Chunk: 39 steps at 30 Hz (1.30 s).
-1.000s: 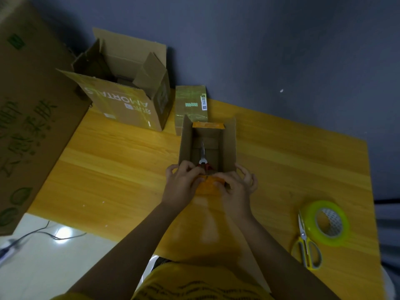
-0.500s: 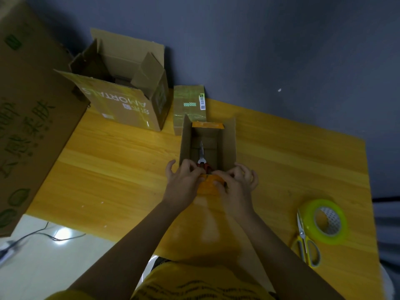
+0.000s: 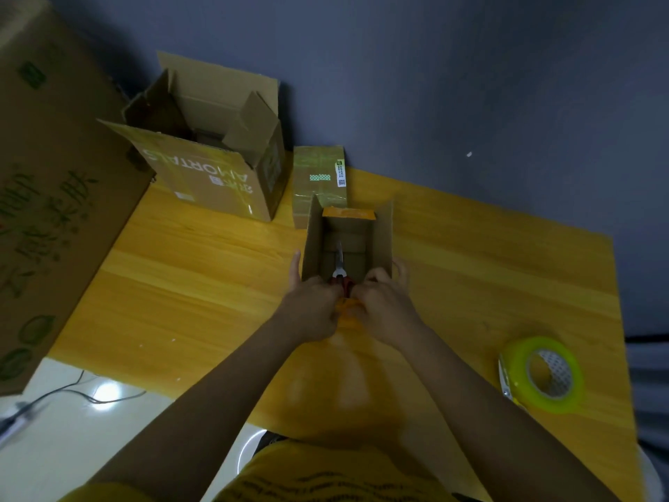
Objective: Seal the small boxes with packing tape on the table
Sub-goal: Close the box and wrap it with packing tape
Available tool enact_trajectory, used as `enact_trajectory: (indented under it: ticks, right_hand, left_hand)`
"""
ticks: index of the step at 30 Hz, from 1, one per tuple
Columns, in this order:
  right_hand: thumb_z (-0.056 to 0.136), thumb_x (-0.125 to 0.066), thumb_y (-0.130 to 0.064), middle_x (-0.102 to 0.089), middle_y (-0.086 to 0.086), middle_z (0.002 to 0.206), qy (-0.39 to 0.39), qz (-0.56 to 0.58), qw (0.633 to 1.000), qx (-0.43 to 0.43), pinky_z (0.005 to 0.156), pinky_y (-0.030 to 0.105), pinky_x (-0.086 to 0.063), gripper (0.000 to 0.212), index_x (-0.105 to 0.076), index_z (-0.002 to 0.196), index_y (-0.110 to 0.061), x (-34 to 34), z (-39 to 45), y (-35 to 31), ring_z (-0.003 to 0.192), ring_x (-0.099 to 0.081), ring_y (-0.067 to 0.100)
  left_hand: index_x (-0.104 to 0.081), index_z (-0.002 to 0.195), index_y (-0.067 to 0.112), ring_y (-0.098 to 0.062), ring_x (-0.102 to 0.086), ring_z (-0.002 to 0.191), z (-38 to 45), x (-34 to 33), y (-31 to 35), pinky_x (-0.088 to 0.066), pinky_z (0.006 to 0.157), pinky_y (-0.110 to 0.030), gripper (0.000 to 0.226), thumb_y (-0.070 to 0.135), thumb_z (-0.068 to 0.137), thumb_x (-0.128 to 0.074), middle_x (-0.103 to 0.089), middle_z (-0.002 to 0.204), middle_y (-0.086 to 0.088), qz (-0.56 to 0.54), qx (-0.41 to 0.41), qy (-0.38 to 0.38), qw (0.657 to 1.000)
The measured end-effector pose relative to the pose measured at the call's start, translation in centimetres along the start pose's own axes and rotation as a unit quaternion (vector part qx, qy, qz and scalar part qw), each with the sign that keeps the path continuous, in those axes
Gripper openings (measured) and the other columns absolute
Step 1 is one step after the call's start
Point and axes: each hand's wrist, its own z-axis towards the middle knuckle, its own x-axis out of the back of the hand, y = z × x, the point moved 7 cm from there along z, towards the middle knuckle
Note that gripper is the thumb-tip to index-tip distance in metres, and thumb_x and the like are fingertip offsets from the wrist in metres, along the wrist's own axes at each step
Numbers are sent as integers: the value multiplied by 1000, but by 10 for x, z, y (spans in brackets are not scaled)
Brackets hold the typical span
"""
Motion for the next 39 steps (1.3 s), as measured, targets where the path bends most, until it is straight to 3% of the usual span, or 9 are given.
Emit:
enact_trajectory:
  ticks: [7,10,13,17,24,27,30,35,39]
  right_hand:
    - [90,-58,-46,-66,-4,91,-19,21,1000,-7,109,43,9,28,-70,99,-22,-4,-4,4,111,-47,12]
    - [90,-57,-48,-65,-5,92,-45,34,998,-18,108,45,10,27,-70,98,-25,-7,-2,3,112,-47,13]
    - [92,-53,-51,-65,-6,98,-84,29,996,-23,111,52,12,29,-69,100,-27,-10,-2,2,115,-46,15]
    - [94,-48,-51,-50,-13,74,-109,50,992,-32,111,54,18,32,-68,94,-26,-15,-3,8,112,-49,14]
    - [102,-35,-43,-57,-8,84,-116,70,991,-7,106,53,26,32,-63,108,-30,-20,-9,12,111,-51,14]
    - [104,-30,-40,-65,-7,90,-96,89,991,3,103,50,31,31,-55,121,-33,-18,-12,10,109,-54,13]
    - [104,-26,-36,-65,-7,89,-81,87,993,11,103,48,32,31,-56,113,-32,-16,-12,5,109,-55,13]
    - [104,-21,-30,-66,0,81,-92,73,993,17,110,45,25,37,-57,100,-22,-13,-7,1,94,-61,16]
    - [105,-18,-43,-70,4,88,-89,2,996,16,115,42,-10,46,-57,112,-20,-16,0,1,90,-63,22]
  left_hand:
    - [-57,102,19,-21,-61,105,10,4,14,11,117,-53,17,32,98,-46,-61,88,0,1,-35,-86,996]
    - [-52,91,19,-21,-61,104,12,4,13,13,116,-53,16,32,98,-46,-52,76,3,-7,-48,-102,994]
    - [-60,106,14,-21,-60,107,13,3,14,11,117,-50,25,34,97,-48,-65,94,-2,16,-54,-85,995]
    - [-61,117,18,-20,-56,113,14,-2,11,-2,120,-41,31,38,95,-53,-66,112,-4,-5,-54,-91,994]
    - [-66,107,18,-18,-56,113,14,-9,-3,-24,109,-30,36,49,91,-55,-67,109,-2,-28,-48,-74,996]
    - [-64,110,15,-22,-56,111,13,-9,-4,-35,94,-30,44,52,89,-56,-66,108,-6,-21,-44,-70,996]
    - [-61,113,14,-23,-57,110,11,-7,-5,-35,89,-30,42,49,91,-53,-66,110,-6,-30,-56,-73,995]
    - [-50,113,17,-19,-53,107,3,-11,-1,-25,97,-32,25,37,99,-44,-57,105,1,-87,-81,-85,989]
    - [-50,109,20,-19,-53,95,1,-12,-4,-25,99,-32,13,23,101,-41,-48,89,6,-181,-77,-104,975]
